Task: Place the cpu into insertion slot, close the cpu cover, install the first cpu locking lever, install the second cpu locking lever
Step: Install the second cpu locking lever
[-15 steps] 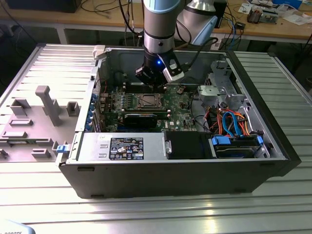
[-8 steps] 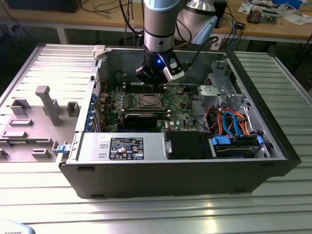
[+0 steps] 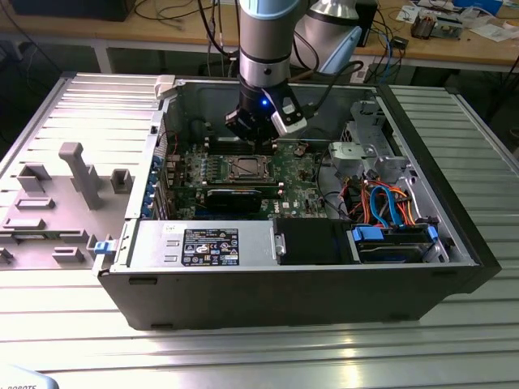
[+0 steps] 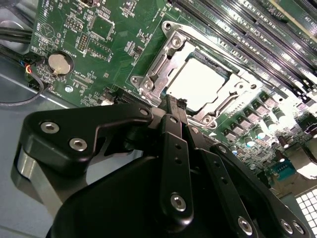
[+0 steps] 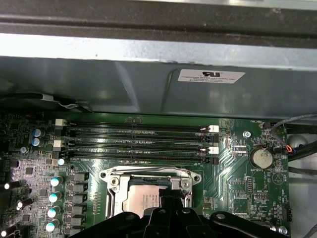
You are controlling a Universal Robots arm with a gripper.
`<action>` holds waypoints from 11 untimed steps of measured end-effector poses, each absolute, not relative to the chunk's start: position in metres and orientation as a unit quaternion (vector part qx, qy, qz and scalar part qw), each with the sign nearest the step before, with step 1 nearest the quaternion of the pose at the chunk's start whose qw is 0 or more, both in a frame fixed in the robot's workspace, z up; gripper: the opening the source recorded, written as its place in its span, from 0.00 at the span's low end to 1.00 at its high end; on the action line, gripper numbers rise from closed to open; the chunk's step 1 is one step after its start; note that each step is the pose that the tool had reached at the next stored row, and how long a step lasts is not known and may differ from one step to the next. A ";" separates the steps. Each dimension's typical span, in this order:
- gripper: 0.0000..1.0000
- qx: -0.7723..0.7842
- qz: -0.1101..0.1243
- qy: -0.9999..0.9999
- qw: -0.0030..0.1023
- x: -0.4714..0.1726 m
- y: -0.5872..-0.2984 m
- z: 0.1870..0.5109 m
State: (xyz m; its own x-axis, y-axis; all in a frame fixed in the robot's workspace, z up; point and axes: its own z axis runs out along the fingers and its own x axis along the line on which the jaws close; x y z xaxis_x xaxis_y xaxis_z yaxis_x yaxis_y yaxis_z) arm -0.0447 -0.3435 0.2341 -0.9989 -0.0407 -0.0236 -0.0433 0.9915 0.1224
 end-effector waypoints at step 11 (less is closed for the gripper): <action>0.11 -0.021 0.062 0.998 0.011 -0.045 -0.345 0.234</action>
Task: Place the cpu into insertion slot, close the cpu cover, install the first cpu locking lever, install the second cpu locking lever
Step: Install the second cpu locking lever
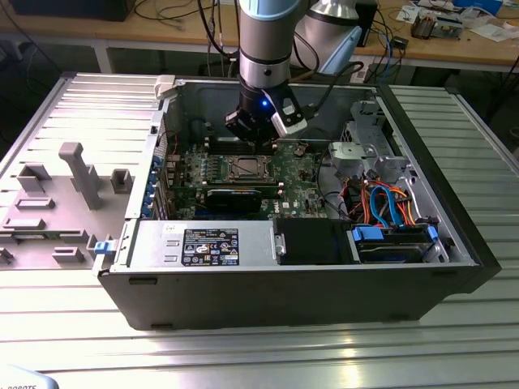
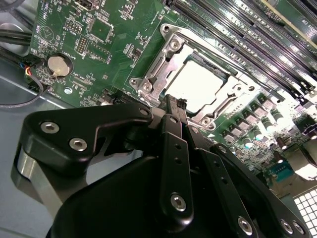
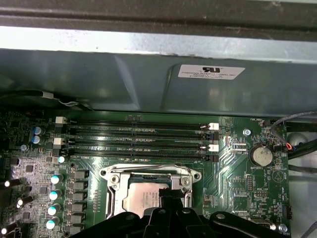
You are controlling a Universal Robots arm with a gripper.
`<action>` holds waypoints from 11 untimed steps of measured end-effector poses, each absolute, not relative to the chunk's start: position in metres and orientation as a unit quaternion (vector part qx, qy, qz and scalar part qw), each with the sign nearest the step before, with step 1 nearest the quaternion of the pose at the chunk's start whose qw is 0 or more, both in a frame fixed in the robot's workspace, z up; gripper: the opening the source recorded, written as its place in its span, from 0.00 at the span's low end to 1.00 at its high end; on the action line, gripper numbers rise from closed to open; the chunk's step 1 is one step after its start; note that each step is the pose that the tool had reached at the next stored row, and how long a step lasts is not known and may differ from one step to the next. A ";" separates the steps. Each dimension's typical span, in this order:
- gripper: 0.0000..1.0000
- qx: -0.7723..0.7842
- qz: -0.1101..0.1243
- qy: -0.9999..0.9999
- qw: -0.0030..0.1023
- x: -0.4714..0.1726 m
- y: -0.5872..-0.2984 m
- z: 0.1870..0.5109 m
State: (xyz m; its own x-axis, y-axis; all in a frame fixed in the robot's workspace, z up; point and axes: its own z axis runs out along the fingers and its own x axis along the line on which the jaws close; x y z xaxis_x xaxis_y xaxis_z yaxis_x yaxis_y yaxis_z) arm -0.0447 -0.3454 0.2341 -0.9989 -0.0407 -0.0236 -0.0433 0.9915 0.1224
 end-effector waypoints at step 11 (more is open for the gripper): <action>0.11 -0.021 0.062 0.998 0.011 -0.045 -0.349 0.234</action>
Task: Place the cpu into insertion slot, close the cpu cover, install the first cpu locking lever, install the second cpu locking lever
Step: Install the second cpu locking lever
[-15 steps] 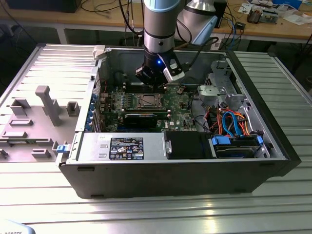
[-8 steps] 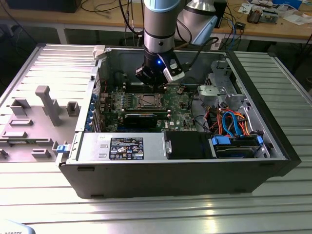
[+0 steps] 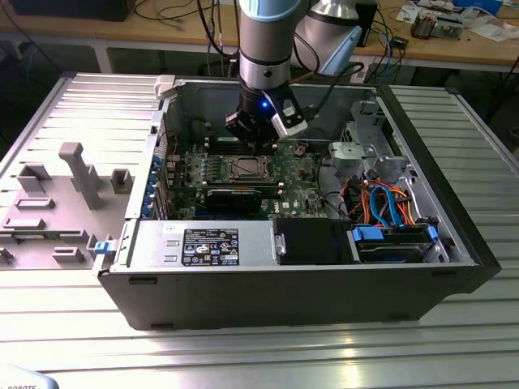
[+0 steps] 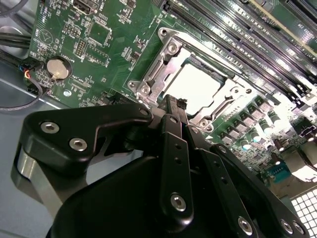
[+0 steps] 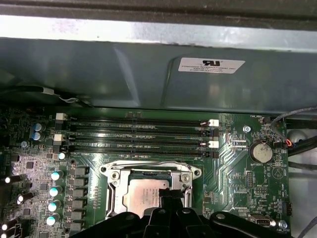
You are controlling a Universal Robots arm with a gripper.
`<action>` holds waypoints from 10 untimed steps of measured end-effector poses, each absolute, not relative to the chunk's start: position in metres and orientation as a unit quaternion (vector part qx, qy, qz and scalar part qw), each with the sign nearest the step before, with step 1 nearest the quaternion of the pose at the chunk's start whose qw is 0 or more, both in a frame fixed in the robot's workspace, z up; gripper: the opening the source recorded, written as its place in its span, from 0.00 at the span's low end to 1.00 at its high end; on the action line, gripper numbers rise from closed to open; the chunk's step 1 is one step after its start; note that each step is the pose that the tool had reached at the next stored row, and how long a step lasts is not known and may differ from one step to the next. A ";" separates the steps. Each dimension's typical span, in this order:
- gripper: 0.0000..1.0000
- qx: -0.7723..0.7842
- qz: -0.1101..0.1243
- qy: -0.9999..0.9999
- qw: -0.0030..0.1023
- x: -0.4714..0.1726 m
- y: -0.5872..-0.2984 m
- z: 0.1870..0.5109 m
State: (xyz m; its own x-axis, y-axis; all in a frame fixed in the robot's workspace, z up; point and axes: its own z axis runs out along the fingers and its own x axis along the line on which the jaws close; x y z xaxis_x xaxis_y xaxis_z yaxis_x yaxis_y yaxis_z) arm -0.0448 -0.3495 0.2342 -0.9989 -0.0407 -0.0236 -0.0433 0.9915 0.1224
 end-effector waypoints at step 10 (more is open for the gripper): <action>0.11 -0.021 0.061 0.998 0.010 -0.045 -0.353 0.240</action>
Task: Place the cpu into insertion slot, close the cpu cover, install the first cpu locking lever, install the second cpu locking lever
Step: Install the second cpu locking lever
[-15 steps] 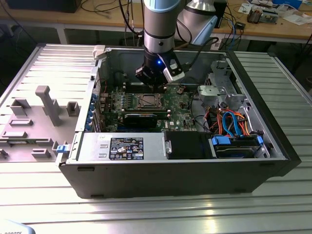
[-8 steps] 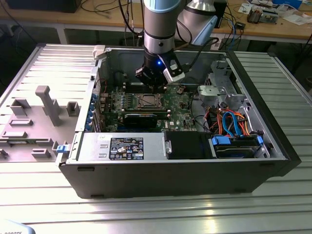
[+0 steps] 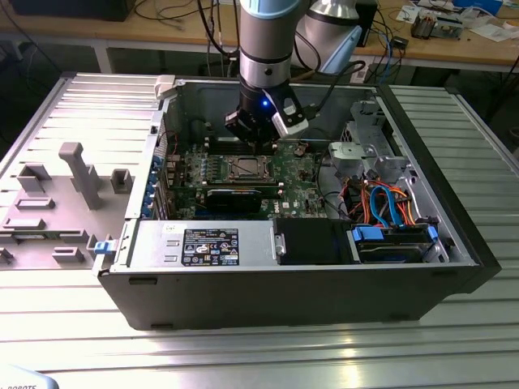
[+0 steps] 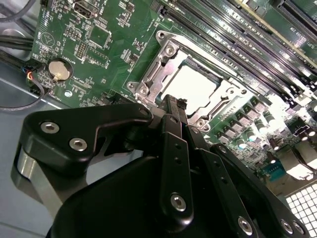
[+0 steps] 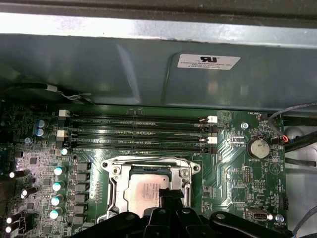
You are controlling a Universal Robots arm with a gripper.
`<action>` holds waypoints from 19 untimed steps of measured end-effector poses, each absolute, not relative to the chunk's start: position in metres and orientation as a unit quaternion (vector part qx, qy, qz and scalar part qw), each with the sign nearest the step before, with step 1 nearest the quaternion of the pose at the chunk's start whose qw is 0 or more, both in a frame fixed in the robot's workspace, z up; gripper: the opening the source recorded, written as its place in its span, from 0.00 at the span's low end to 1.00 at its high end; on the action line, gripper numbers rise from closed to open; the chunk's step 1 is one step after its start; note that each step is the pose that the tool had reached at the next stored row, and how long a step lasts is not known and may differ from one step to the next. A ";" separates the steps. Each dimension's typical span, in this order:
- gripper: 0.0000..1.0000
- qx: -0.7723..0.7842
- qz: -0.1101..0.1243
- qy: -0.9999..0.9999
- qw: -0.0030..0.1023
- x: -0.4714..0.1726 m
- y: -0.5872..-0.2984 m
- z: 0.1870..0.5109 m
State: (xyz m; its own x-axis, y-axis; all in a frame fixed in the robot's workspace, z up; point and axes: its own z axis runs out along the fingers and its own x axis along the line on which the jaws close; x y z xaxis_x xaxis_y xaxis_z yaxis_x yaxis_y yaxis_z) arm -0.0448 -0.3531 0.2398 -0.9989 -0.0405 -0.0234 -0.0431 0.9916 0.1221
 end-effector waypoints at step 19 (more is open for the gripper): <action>0.11 -0.021 0.062 0.998 0.011 -0.045 -0.358 0.243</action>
State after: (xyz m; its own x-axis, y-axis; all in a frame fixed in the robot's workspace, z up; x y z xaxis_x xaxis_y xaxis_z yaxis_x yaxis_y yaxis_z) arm -0.0447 -0.3576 0.2432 -0.9989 -0.0407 -0.0236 -0.0433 0.9915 0.1223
